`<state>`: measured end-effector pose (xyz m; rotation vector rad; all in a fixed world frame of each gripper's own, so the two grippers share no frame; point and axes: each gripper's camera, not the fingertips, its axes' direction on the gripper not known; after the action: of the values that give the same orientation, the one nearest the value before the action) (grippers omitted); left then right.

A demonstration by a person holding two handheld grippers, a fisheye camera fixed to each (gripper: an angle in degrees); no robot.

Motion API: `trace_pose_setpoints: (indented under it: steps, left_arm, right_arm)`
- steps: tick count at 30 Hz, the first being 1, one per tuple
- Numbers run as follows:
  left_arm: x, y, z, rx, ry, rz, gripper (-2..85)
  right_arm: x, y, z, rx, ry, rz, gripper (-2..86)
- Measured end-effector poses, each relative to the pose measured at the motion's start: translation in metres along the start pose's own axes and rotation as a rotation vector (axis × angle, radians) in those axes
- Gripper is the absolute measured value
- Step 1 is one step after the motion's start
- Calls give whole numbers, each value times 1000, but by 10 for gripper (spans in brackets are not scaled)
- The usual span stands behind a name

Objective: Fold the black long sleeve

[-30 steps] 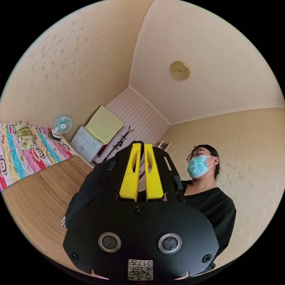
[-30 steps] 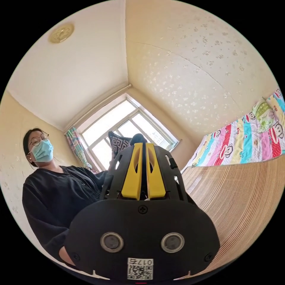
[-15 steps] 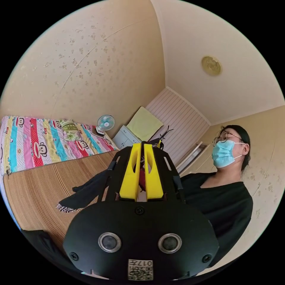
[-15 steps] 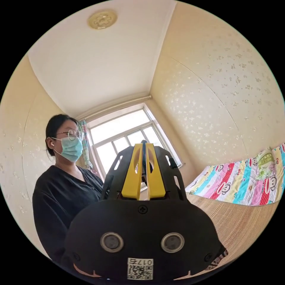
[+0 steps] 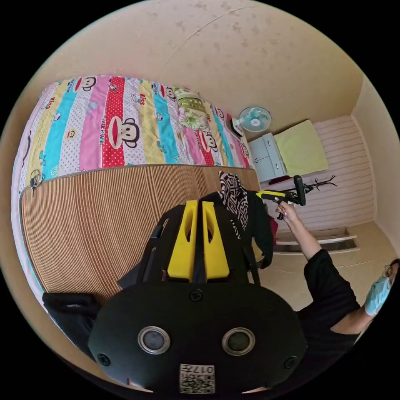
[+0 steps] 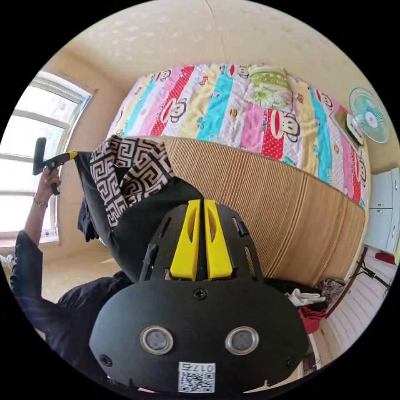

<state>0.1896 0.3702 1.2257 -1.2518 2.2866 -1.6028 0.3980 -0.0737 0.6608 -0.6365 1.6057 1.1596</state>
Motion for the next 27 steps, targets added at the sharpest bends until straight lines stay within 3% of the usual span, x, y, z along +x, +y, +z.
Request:
trace_pose_setpoints:
  steps: [2, 4, 8, 11, 15, 20, 27]
  left_arm:
    - [-48, 14, 45, -51, -82, -43, 3]
    - [-81, 55, 65, 16, -162, -145, 5]
    - [-116, 191, 60, 157, -88, -148, 45]
    - [-132, 309, 37, 216, -45, -238, 50]
    - [-155, 438, 15, 122, 23, -358, 65]
    - [-163, 509, 1, -69, 6, -317, 94]
    - [-179, 528, -28, -151, -123, -274, 86]
  right_arm:
    - [0, -29, 81, -25, 148, 35, 29]
    - [-5, -24, 121, 48, 196, 123, 33]
    - [-33, 48, 185, 155, 40, 78, 45]
    - [-38, 114, 216, 90, -69, 111, 54]
    - [-16, 188, 223, 74, -172, 255, 59]
    - [11, 246, 231, -42, -233, 216, 71]
    - [34, 236, 274, -178, -323, 99, 82]
